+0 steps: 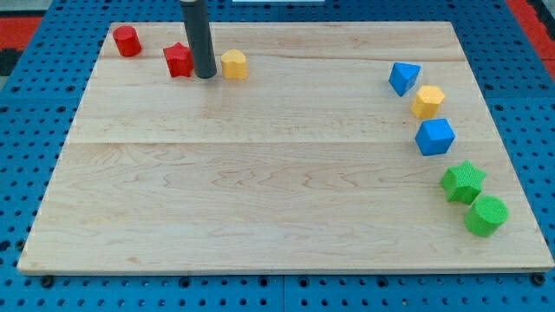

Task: Push yellow heart to the top of blue triangle

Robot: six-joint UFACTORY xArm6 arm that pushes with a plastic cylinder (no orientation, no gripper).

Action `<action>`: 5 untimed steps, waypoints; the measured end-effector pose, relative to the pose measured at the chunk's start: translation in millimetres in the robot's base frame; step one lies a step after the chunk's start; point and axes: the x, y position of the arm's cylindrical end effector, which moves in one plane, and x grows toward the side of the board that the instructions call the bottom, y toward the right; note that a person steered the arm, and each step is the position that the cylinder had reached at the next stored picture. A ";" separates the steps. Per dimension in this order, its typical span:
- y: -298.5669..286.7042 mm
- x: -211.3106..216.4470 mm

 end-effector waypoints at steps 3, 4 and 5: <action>239.6 -45.9; 145.4 -51.7; 130.4 -35.0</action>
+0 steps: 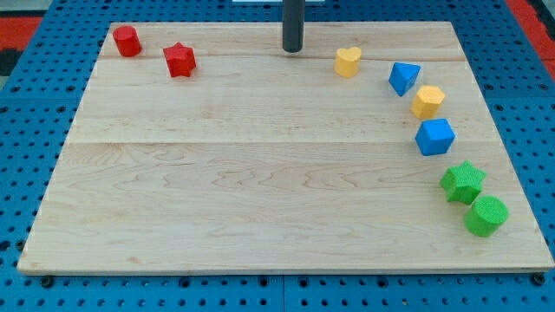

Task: Push yellow heart to the top of blue triangle

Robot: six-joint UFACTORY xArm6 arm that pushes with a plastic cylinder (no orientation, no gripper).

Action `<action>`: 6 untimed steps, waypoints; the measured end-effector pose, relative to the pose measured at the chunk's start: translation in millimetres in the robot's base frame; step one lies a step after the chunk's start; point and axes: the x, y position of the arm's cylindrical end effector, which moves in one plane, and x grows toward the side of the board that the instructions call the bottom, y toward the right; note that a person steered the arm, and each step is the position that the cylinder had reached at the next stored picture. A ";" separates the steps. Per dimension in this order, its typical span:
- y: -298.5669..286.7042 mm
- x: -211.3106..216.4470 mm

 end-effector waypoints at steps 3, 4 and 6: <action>93.6 11.7; 95.6 5.2; 65.9 22.9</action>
